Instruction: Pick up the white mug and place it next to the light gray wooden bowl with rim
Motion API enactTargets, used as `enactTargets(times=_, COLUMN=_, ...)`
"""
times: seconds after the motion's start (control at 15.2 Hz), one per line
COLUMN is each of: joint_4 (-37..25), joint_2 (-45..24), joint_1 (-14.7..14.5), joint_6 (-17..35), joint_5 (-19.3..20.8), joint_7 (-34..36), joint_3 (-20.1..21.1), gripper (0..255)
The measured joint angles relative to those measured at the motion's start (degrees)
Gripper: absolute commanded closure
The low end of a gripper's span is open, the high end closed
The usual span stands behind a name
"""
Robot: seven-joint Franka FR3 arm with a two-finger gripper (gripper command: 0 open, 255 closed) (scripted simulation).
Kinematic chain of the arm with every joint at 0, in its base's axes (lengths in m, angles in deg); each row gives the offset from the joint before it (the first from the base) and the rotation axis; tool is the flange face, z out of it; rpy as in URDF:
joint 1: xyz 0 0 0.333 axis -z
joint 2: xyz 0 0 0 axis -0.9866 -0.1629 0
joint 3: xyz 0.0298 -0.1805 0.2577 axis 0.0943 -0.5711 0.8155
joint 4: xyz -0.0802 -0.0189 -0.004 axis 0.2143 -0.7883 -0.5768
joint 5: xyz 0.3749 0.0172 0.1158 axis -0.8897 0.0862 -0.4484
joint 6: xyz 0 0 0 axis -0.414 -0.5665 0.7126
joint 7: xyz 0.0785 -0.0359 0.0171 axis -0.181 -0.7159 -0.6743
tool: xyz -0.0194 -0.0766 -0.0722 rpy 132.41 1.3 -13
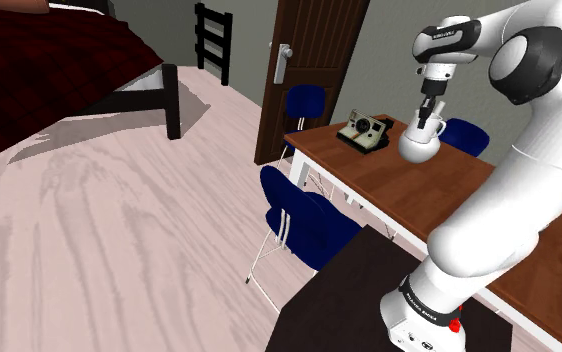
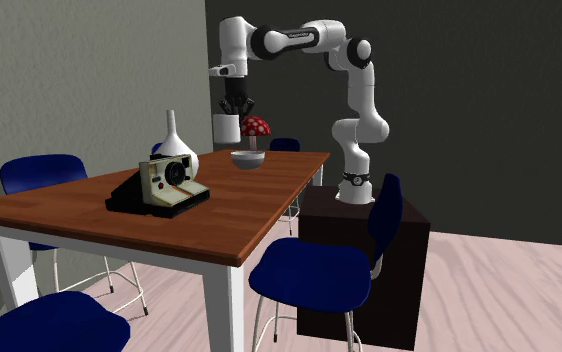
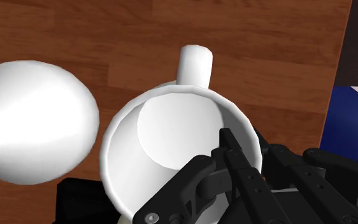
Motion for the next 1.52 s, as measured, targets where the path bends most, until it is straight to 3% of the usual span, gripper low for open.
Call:
enactTargets(times=0.73, joint_4=3.7, joint_2=1.8, joint_1=7.4, joint_6=4.5, joint_5=1.7, joint_7=-13.2, joint_3=-6.7, gripper=255)
enactTargets(times=1.25, joint_4=0.4, joint_2=-2.1, joint_1=13.8, joint_6=6.2, joint_5=-1.0, joint_7=-25.0, joint_3=-11.7, gripper=255)
enactTargets(times=1.52, joint_4=1.6, joint_2=-3.3, joint_1=14.8, joint_6=8.5, joint_5=-1.8, joint_7=-26.3, joint_3=-12.1, gripper=255)
